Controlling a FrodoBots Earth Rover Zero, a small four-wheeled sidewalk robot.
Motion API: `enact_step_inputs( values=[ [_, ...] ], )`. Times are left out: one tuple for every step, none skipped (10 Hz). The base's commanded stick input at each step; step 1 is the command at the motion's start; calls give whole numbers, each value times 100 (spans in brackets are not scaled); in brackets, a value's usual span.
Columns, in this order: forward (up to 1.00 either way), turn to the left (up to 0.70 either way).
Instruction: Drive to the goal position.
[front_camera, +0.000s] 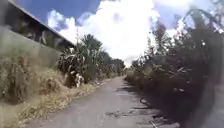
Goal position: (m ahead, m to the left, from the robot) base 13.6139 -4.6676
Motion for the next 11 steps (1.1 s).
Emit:
enact_step_inputs(
  values=[
    [85,0],
    [85,0],
    [85,0],
    [85,0],
    [85,0],
    [85,0],
    [85,-28],
    [85,-15],
    [85,-3],
    [85,0],
    [85,0]
  ],
)
